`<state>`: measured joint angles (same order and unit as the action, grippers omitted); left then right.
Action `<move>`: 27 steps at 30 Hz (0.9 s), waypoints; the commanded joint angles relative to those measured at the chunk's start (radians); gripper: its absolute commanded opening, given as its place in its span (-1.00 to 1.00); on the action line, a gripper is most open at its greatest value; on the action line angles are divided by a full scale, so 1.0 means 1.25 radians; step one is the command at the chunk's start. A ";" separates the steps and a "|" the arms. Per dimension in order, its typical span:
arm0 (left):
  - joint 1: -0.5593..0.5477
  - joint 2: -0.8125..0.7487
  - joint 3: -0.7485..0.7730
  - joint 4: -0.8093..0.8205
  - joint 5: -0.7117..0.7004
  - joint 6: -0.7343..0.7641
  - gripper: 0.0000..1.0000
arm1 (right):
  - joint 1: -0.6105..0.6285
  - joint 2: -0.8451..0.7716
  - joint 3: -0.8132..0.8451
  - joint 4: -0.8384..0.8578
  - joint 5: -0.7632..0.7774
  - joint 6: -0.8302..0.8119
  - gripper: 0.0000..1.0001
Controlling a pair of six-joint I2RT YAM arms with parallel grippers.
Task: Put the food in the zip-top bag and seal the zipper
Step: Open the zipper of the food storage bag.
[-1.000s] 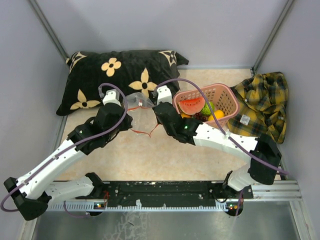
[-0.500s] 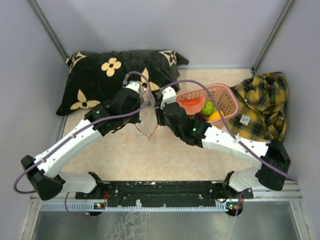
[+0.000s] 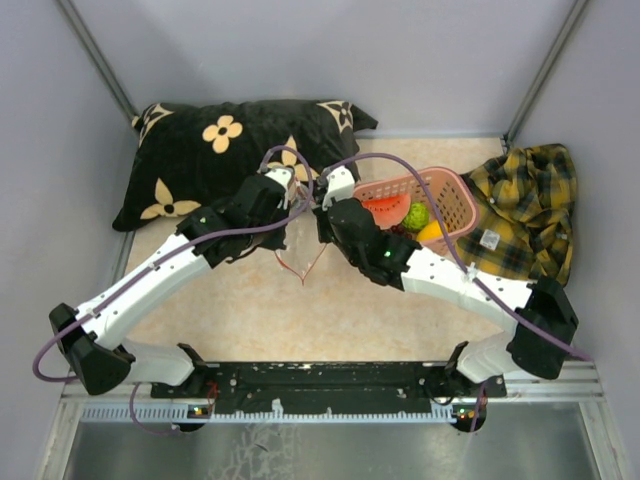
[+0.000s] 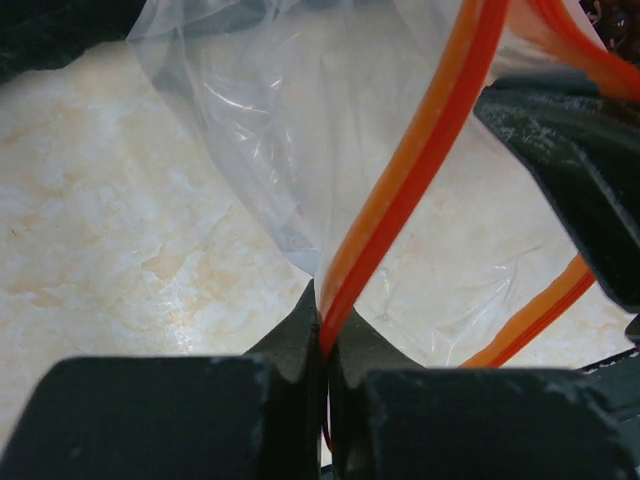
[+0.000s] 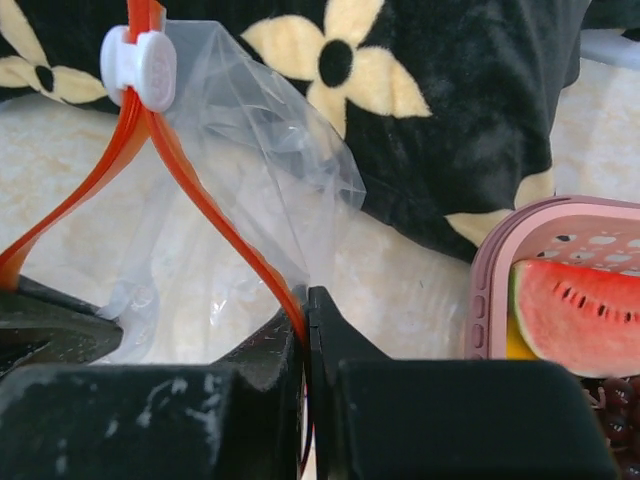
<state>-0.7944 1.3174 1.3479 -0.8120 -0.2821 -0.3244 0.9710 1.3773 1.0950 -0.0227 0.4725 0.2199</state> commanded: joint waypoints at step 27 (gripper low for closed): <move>0.002 -0.224 -0.242 0.218 -0.117 -0.164 -0.74 | -0.019 -0.040 -0.012 0.028 0.054 0.143 -1.00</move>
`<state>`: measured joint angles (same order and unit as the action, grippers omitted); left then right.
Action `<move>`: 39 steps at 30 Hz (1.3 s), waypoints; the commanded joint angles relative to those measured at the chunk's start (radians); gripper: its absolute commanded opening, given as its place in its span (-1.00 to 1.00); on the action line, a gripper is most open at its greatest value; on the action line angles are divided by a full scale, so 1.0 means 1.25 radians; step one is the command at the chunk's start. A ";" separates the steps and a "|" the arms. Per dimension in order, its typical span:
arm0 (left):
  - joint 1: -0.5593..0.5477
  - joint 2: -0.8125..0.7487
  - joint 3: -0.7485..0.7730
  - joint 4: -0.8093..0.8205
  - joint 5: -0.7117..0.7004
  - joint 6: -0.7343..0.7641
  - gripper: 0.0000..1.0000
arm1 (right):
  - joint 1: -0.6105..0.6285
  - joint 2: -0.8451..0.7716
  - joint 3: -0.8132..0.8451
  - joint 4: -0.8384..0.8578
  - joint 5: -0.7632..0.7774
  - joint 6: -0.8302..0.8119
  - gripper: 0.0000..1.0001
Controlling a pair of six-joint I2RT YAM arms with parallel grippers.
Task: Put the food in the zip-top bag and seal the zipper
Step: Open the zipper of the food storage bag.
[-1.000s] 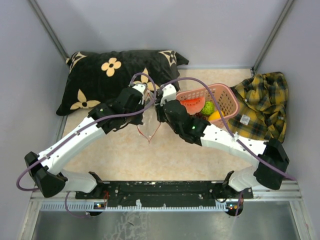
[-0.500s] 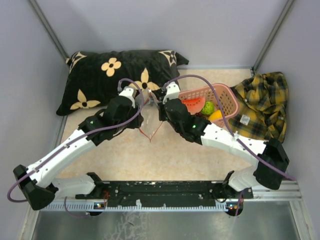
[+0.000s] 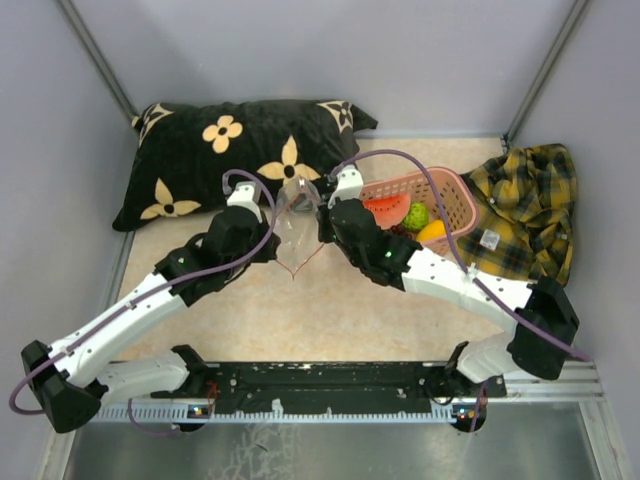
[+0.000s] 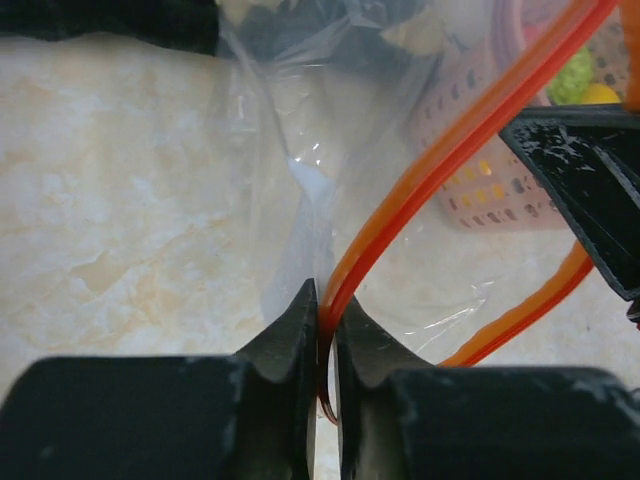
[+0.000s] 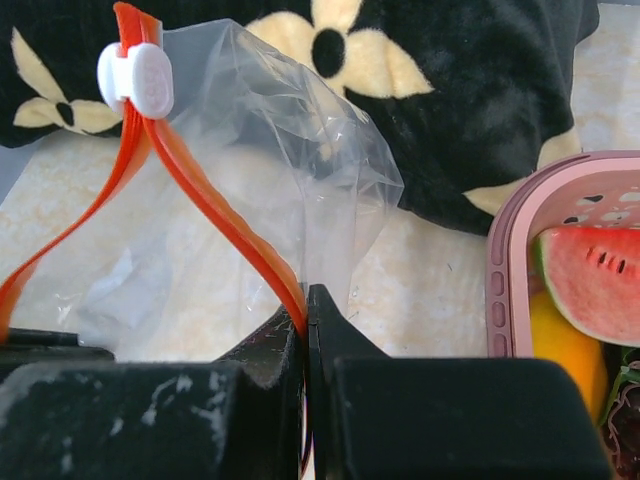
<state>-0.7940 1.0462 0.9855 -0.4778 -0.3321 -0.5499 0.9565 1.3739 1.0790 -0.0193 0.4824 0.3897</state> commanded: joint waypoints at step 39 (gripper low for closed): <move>0.089 0.162 0.178 -0.120 -0.002 0.253 -1.00 | -0.026 -0.142 -0.035 0.016 -0.262 -0.090 0.09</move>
<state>-0.7010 1.2419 1.2179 -0.6518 -0.3920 -0.2348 0.9314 1.2755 1.0382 -0.0490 0.2073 0.2897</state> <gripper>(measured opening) 0.008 0.498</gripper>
